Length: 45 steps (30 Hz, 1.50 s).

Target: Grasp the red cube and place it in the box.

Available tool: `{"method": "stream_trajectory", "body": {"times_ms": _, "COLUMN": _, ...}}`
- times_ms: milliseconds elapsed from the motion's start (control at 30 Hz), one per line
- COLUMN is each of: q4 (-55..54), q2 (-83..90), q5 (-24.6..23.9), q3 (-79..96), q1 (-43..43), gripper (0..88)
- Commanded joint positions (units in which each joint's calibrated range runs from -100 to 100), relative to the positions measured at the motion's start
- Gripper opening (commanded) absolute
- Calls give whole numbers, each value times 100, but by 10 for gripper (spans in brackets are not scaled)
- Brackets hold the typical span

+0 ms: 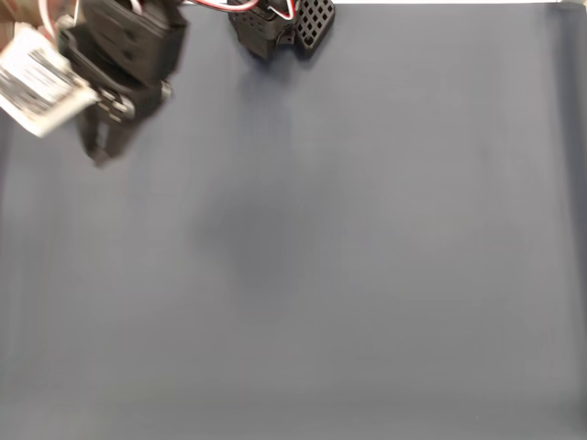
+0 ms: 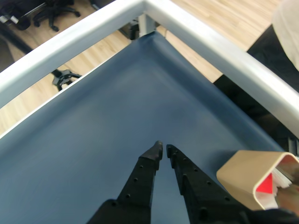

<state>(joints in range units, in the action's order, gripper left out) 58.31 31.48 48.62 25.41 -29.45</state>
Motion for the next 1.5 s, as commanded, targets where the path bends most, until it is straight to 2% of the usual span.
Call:
{"method": "stream_trajectory", "body": {"times_ms": 0, "q4": 13, "q2": 58, "q5": 59, "q3": -168, "q1": 637, "gripper": 0}}
{"method": "stream_trajectory", "body": {"times_ms": 267, "q4": -331, "q2": 613, "q5": 107, "q3": 771, "q1": 1844, "gripper": 0}}
{"method": "stream_trajectory", "body": {"times_ms": 500, "q4": -651, "q2": 1401, "q5": 147, "q3": 1948, "q1": 2476, "gripper": 0}}
{"method": "stream_trajectory", "body": {"times_ms": 833, "q4": -1192, "q2": 2831, "q5": 264, "q3": 4129, "q1": 2697, "gripper": 0}}
{"method": "stream_trajectory", "body": {"times_ms": 1467, "q4": -1135, "q2": 5309, "q5": 371, "q3": 6930, "q1": 2817, "gripper": 0}}
